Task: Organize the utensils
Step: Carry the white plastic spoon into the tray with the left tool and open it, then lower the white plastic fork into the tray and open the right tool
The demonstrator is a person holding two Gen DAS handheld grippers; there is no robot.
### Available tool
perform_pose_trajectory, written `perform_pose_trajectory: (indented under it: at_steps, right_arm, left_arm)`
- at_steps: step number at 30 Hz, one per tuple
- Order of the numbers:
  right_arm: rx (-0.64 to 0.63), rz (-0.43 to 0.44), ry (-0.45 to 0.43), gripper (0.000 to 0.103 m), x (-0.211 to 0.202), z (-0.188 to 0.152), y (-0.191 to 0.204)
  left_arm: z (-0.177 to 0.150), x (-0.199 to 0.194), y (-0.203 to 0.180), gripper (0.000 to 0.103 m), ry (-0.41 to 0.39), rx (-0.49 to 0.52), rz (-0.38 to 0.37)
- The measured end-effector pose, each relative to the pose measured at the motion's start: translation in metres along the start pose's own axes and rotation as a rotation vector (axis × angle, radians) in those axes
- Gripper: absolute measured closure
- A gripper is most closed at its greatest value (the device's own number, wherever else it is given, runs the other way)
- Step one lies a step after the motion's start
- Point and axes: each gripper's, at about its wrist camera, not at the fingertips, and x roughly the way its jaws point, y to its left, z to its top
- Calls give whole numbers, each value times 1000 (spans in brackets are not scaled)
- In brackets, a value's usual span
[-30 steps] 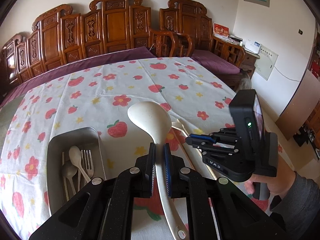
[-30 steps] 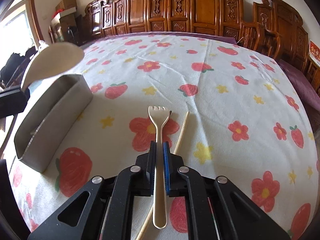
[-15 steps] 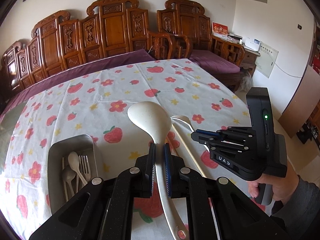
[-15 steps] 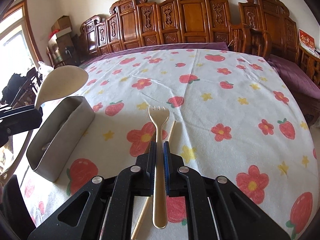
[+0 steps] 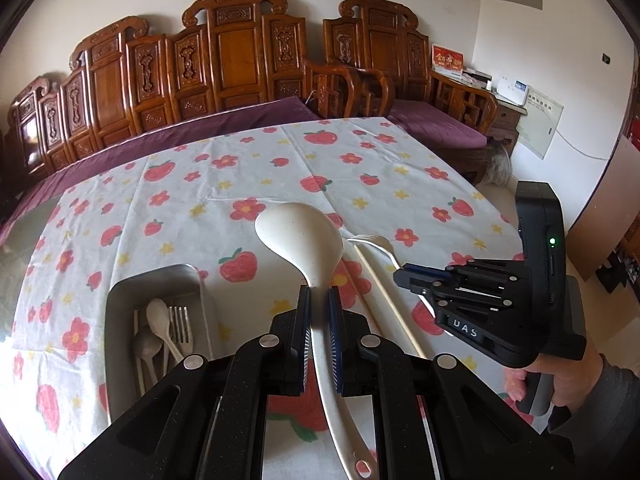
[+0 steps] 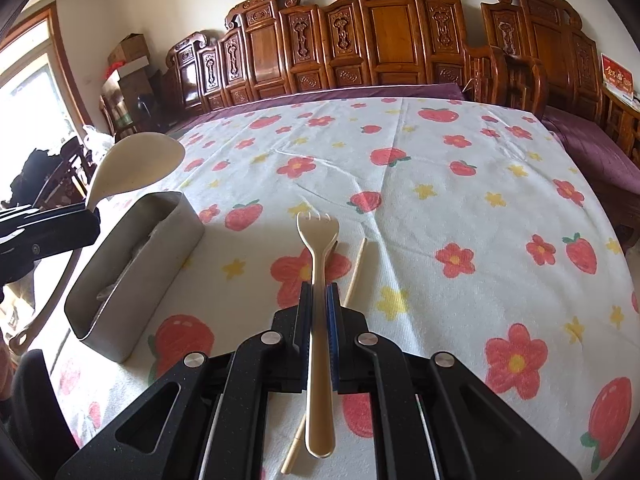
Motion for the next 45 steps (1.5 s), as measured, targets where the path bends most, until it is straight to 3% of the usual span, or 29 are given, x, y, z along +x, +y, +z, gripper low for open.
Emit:
perform_pose_trajectory:
  at_steps: [15,25,34,45]
  right_arm:
    - [-91,55,-47,94,-15,11,64]
    - [-149,78,-35,94,-7,12,98]
    - [-161,66,-2,94,5,9,102]
    - [-150,19,14,94,12,1,103]
  left_arm:
    - [-26,-13,77,95,0,-85,35]
    - [-42,10,122,95,38,-123,42]
    - [-60,31,128,95,104,-103,59]
    - [-61,16,139,95,80,-148,58]
